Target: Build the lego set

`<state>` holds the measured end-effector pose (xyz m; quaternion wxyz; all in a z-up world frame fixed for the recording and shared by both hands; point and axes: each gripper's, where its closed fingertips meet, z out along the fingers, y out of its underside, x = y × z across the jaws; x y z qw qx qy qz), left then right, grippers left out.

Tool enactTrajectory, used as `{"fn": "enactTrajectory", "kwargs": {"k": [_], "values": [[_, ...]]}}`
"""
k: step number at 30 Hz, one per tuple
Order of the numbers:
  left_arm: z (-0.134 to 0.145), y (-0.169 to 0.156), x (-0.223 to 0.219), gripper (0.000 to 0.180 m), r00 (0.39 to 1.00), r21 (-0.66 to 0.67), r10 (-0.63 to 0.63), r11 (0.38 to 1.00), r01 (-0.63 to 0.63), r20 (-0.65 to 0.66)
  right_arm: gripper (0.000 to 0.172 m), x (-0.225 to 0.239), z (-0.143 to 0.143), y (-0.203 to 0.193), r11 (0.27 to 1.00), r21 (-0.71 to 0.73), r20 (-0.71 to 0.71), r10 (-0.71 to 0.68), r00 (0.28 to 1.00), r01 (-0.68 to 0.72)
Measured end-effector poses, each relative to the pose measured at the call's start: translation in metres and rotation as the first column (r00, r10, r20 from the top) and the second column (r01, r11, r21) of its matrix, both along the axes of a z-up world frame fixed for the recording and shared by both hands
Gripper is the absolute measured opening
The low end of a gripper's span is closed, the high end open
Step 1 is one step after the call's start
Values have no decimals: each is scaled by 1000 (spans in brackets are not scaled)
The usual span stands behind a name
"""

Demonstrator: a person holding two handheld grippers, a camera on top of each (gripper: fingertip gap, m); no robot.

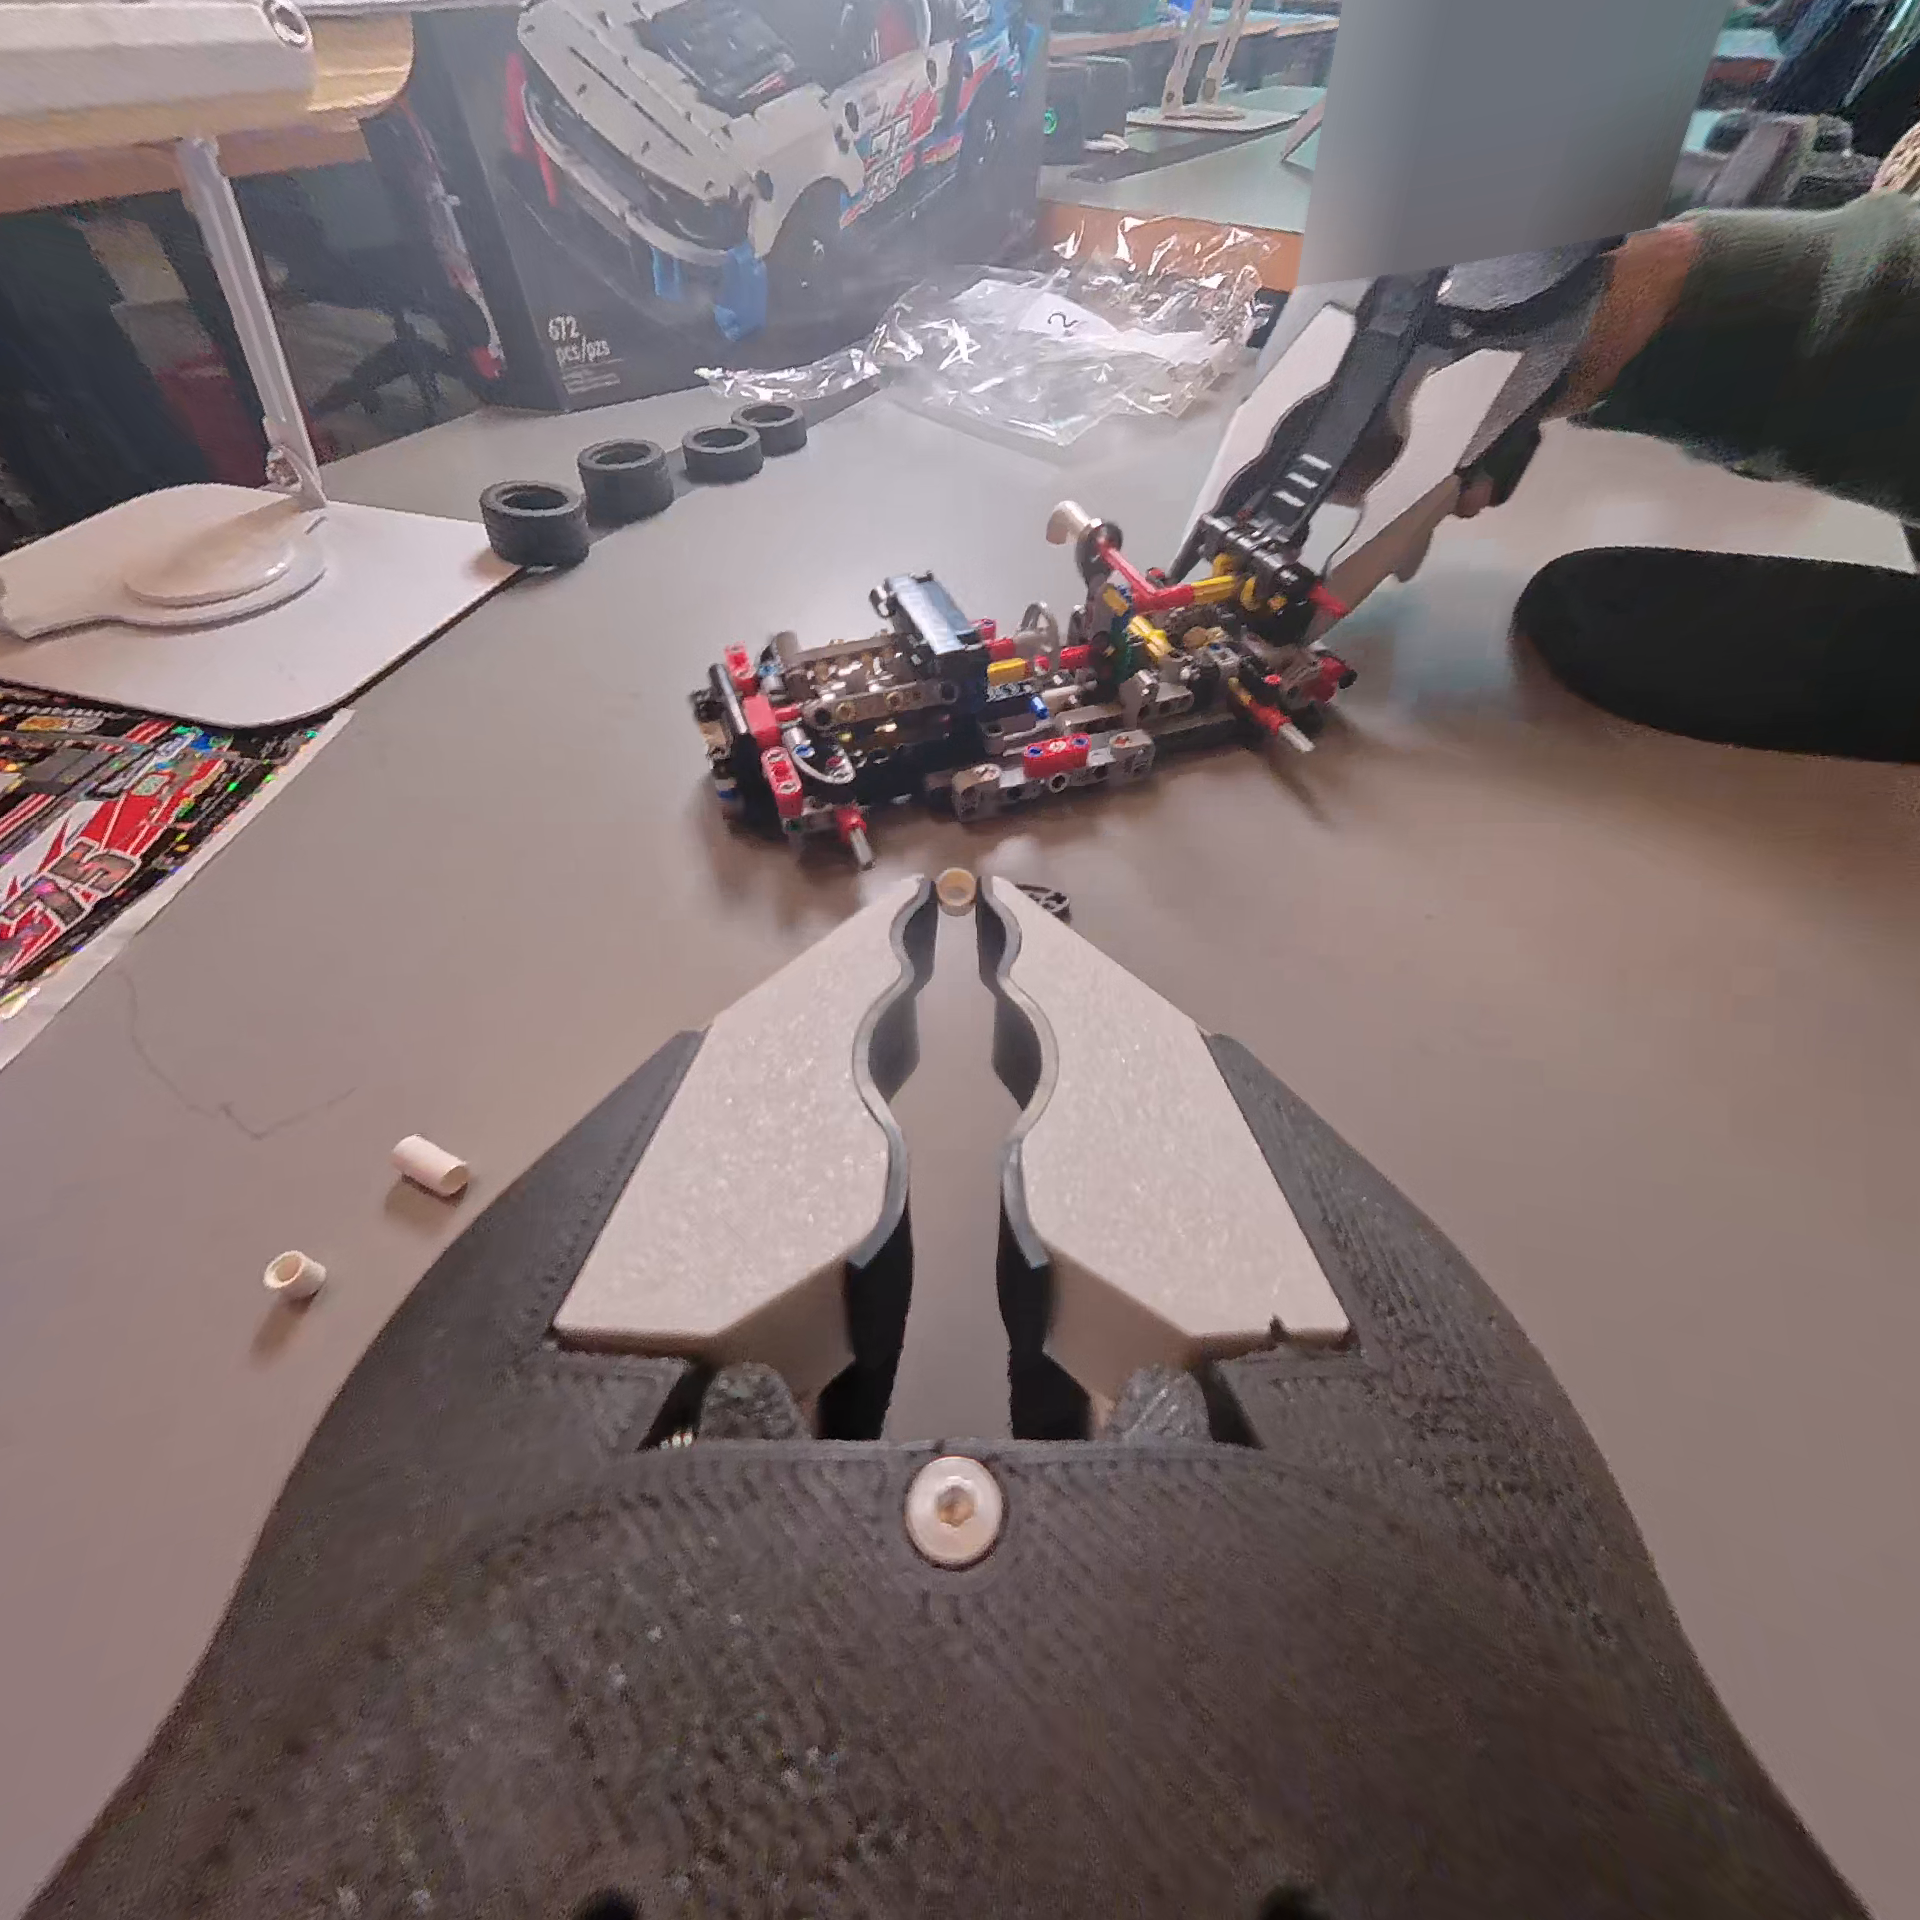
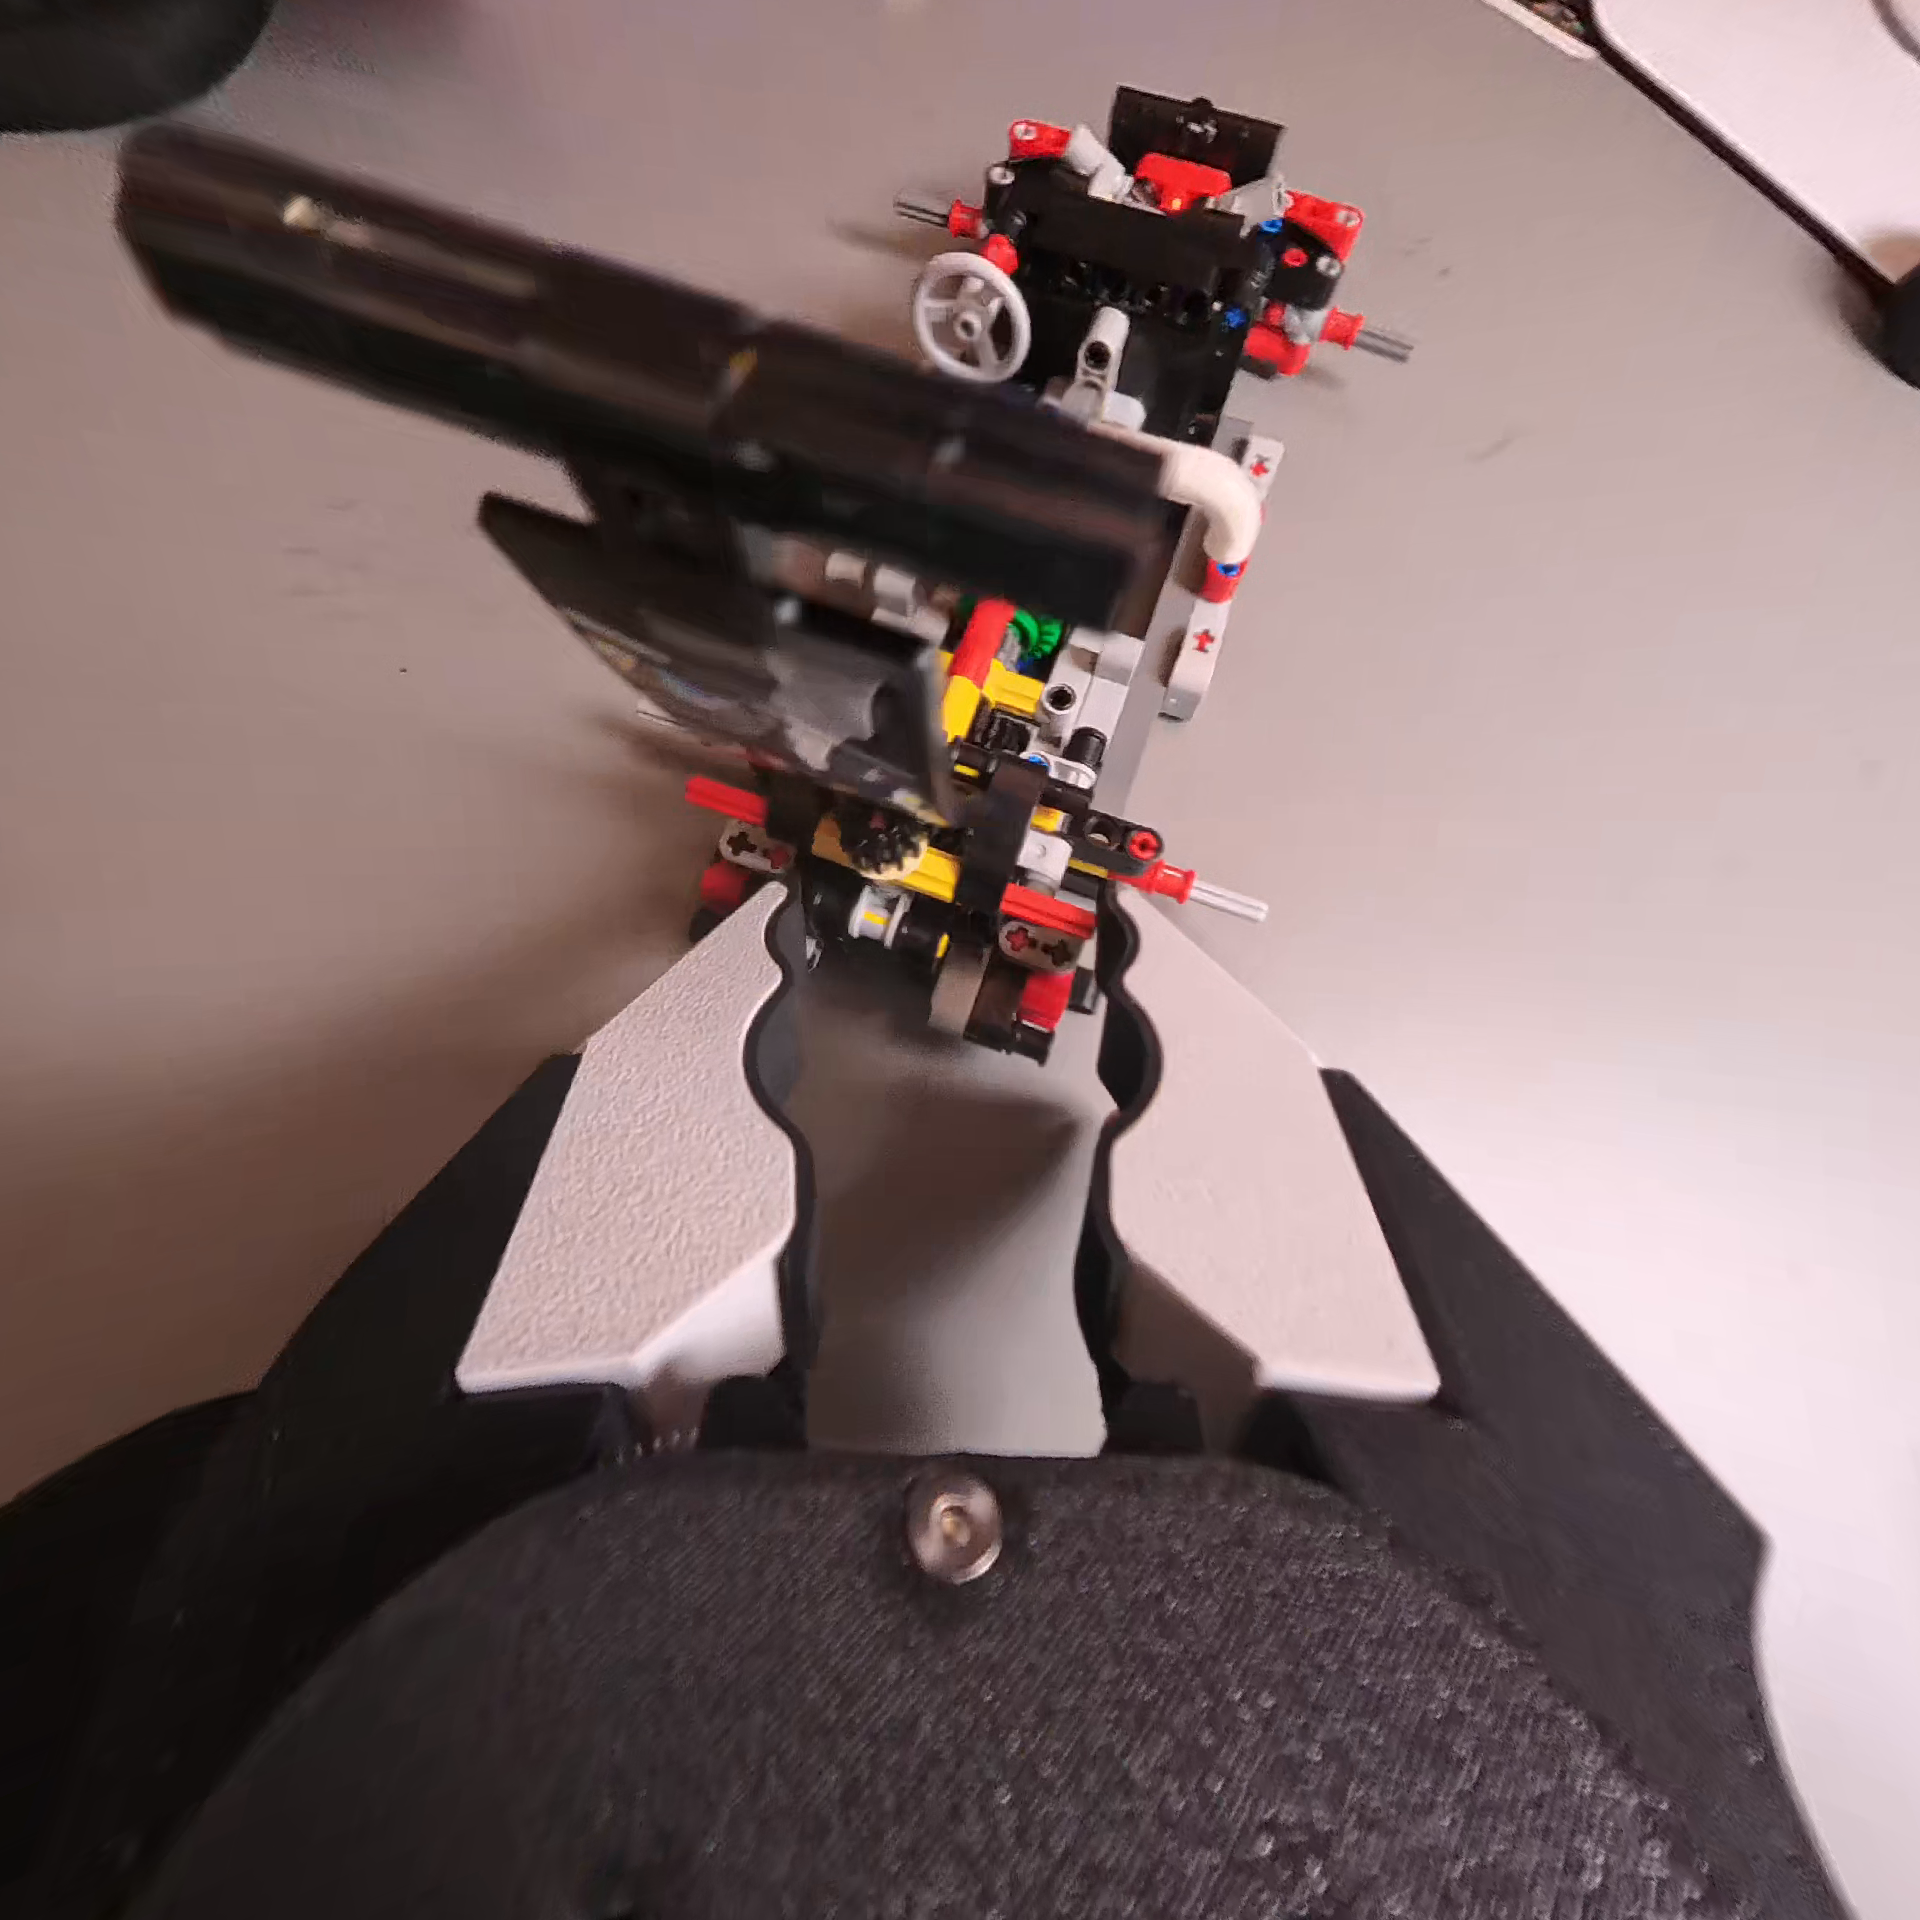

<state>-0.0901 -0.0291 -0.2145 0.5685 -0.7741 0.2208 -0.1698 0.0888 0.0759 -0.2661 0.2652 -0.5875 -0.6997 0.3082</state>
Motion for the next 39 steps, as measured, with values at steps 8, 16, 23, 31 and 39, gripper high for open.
{"fn": "enactTrajectory", "kwargs": {"k": [8,16,23,31,39], "values": [[12,7,27,4,996,68,-54,996,49,72,53,-20,0,8,998,2,-75,59,995,-59],[-16,6,38,5,995,-69,-96,993,94,-25,54,-9,23,17,999,31,-157,-5,988,10],[-39,0,42,5,987,-186,-136,975,119,-81,54,9,59,13,995,40,-280,-78,957,93],[-38,0,45,5,979,-137,-151,982,132,-135,53,14,53,-7,994,13,-290,-96,952,105],[3,-3,66,4,962,-52,-194,977,207,194,26,-16,76,-93,985,46,-369,169,914,-164]]}}
